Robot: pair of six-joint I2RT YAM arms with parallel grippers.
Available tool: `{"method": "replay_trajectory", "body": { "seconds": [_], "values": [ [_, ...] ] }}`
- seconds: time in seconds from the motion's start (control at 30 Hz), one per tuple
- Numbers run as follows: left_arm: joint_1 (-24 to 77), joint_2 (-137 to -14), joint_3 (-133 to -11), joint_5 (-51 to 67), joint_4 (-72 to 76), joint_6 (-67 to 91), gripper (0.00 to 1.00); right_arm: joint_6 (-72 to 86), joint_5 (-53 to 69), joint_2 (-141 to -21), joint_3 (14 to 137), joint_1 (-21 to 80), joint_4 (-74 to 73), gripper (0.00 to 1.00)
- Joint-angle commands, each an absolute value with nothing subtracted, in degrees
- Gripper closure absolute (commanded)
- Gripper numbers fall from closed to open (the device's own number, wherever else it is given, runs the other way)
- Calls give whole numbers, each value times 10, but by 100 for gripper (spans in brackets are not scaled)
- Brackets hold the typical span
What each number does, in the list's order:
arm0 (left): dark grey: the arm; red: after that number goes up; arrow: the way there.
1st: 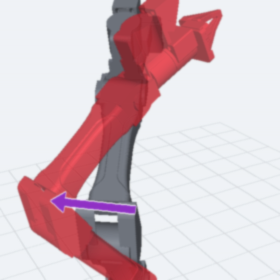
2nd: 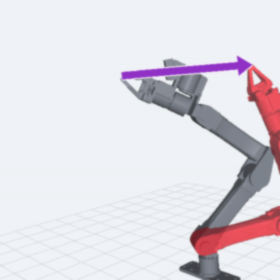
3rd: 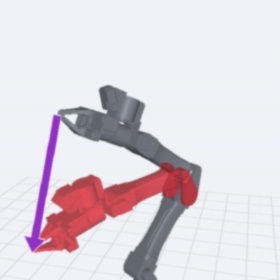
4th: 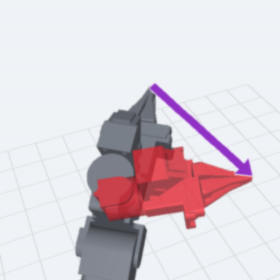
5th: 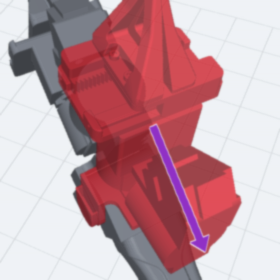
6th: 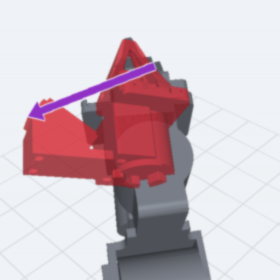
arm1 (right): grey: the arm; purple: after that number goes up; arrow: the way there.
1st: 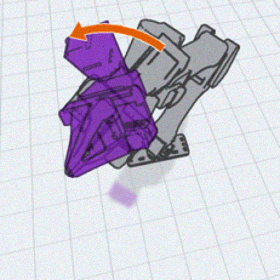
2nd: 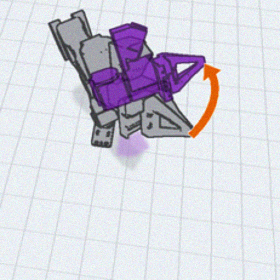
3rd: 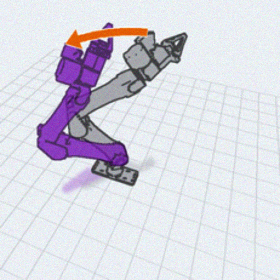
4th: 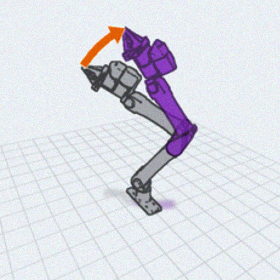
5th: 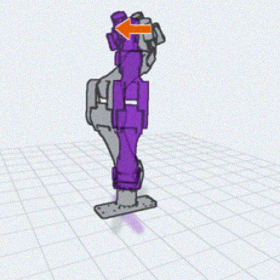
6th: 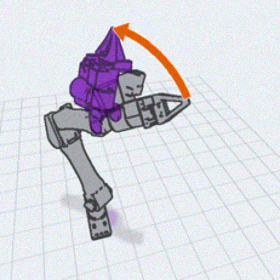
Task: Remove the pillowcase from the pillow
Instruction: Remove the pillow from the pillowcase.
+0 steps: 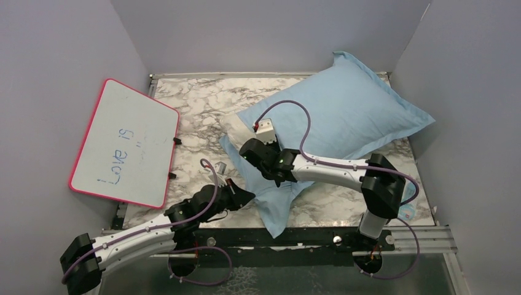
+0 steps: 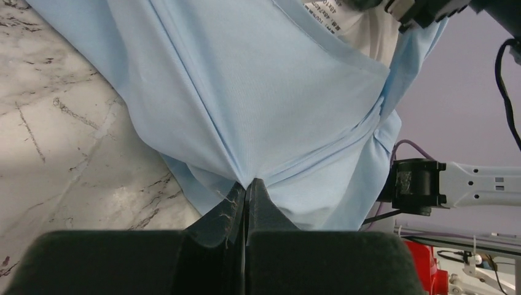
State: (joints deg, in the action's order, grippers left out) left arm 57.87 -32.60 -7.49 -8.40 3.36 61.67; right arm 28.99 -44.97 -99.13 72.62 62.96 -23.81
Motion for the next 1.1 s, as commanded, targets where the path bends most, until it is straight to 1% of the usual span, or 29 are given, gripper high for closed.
{"method": "replay_trajectory", "body": {
  "seconds": [0.0,0.03,0.07,0.13,0.23,0.3,0.37,0.4,0.43,0.47,0.6,0.77,0.8,0.83,0.87,0.9,1.0,1.03,1.07],
  "values": [
    [581,-327,-47,-72,30,623,100,317,-531,-1032,730,597,-269,74],
    [581,-326,-45,-71,28,623,100,317,-520,-1029,738,596,-268,80],
    [581,-325,-44,-71,22,623,100,316,-509,-1021,746,595,-266,83],
    [581,-322,-43,-74,4,624,100,300,-495,-991,752,593,-242,85],
    [581,-316,-38,-77,-36,622,100,239,-499,-922,738,588,-147,93],
    [581,-306,-28,-69,-46,623,100,203,-477,-866,723,568,-77,99],
    [581,-298,-16,-56,-45,624,100,223,-415,-837,727,524,-64,99],
    [581,-295,-12,-49,-45,622,100,269,-351,-831,741,490,-89,99],
    [581,-292,-8,-41,-45,620,100,314,-267,-829,751,448,-115,99],
    [581,-290,-5,-35,-46,616,100,354,-155,-830,751,415,-116,99],
    [581,-292,-3,-22,-50,612,100,385,-40,-838,722,401,-78,99],
    [581,-302,-15,-12,-50,599,100,397,9,-844,676,401,-77,99],
    [581,-303,-22,-11,-49,597,94,393,20,-843,668,401,-77,99],
    [581,-303,-31,-11,-49,595,85,389,29,-844,662,402,-80,99],
    [581,-301,-41,-13,-47,592,75,384,35,-845,657,402,-84,99],
    [581,-299,-52,-12,-45,588,62,379,39,-846,654,402,-89,99],
    [581,-294,-82,-3,-10,580,33,369,43,-847,644,402,-105,99],
    [581,-295,-87,-1,7,579,26,366,44,-846,640,402,-106,99],
    [581,-299,-93,11,28,582,22,364,46,-845,637,402,-106,99]
  ]
}}
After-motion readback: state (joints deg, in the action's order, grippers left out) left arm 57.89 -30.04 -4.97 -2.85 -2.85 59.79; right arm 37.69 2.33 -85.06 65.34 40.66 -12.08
